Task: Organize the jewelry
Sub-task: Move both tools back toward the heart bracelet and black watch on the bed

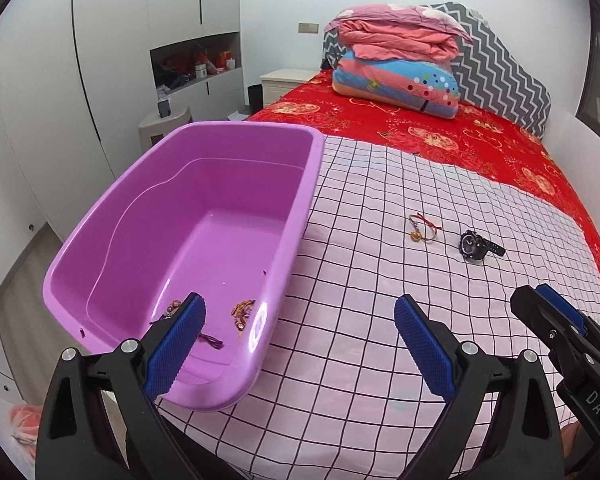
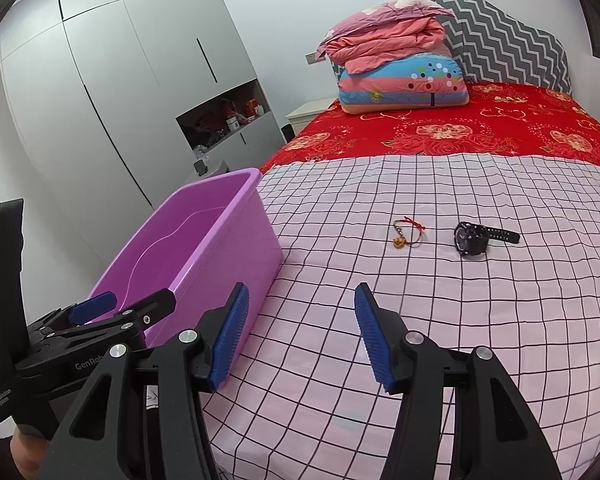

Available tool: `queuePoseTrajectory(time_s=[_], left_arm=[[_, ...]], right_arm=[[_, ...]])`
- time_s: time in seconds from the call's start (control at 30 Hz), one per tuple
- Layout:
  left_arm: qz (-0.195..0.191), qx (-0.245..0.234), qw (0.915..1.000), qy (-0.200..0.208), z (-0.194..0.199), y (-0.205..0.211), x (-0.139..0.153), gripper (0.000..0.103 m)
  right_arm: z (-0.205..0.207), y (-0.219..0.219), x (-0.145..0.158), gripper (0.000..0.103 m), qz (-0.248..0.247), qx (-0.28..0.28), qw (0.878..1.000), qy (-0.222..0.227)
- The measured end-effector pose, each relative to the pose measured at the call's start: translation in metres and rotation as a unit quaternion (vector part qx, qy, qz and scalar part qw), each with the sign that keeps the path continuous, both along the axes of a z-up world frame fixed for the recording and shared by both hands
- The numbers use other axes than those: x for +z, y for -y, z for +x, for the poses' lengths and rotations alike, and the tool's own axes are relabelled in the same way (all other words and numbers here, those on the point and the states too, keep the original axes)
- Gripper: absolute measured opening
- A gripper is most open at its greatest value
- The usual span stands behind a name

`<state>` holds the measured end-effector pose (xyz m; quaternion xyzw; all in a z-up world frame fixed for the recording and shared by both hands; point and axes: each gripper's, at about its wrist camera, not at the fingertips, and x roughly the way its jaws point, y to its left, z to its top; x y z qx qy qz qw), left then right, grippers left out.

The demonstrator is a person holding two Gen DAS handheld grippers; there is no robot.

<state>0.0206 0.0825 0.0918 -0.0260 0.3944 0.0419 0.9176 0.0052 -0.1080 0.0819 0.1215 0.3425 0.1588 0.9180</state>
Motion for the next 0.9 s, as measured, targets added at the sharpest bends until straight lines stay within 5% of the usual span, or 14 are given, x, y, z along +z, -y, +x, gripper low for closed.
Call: queuePoseTrajectory(time_s=[0.57, 0.9], left_arm=[[-0.004, -0.037, 0.9993, -0.004, 0.003, 0.036, -0.005, 0.094], [-0.006, -0.052, 0.9983, -0.025, 0.026, 0.056, -0.029, 0.094]], right_arm=[[-0.013, 0.037, -0.007, 0.055, -0.004, -0.039, 0.999, -0.005], [0.003, 0.062, -0.035, 0.057, -0.008, -0.066, 0.997, -0.034]])
